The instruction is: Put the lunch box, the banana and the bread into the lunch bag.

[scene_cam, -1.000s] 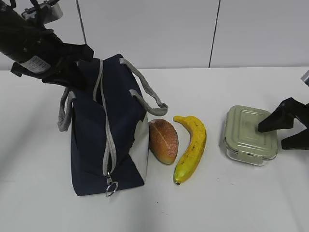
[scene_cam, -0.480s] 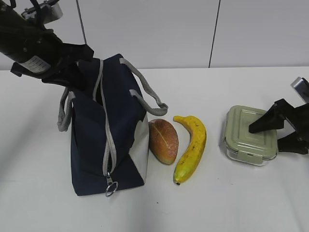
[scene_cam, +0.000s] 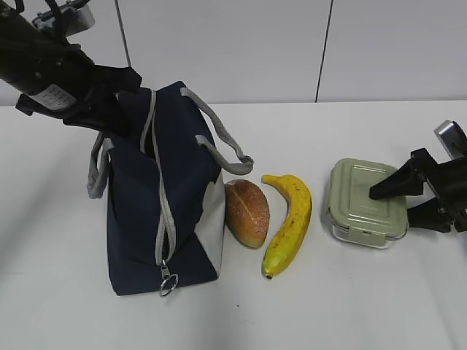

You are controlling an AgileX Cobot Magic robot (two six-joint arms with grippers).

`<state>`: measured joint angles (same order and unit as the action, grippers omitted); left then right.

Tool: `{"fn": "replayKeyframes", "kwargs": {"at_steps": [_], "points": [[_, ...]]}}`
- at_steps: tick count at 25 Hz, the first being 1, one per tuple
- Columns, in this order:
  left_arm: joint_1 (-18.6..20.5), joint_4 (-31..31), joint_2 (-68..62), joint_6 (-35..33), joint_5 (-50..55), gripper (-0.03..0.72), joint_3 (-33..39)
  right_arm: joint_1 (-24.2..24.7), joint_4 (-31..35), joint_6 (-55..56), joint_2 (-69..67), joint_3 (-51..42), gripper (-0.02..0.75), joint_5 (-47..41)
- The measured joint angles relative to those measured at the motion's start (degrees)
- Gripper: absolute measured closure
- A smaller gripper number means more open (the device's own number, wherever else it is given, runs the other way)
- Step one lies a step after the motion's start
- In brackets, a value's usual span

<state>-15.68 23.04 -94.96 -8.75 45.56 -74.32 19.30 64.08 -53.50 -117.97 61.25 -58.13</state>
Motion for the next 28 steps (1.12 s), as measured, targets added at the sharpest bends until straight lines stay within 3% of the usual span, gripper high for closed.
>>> {"fn": "replayKeyframes", "kwargs": {"at_steps": [4, 6, 16, 22, 28], "points": [[0.00, 0.00, 0.00, 0.00, 0.00, 0.691, 0.00, 0.00, 0.79, -0.23, -0.14, 0.00, 0.326, -1.49], [0.00, 0.00, 0.00, 0.00, 0.00, 0.691, 0.00, 0.11, 1.14, -0.36, -0.14, 0.00, 0.356, -1.87], [0.00, 0.05, 0.00, 0.00, 0.00, 0.691, 0.00, 0.11, 5.85, -0.79, -0.64, 2.58, 0.361, -5.18], [0.00, 1.10, 0.00, 0.00, 0.00, 0.691, 0.00, -0.57, 16.92, -2.62, 0.48, 5.08, 0.362, -5.79], [0.00, 7.75, 0.37, -6.36, 0.06, 0.691, -0.01, -7.81, 18.27, -2.20, 7.08, 5.41, 0.363, -5.77]]}}
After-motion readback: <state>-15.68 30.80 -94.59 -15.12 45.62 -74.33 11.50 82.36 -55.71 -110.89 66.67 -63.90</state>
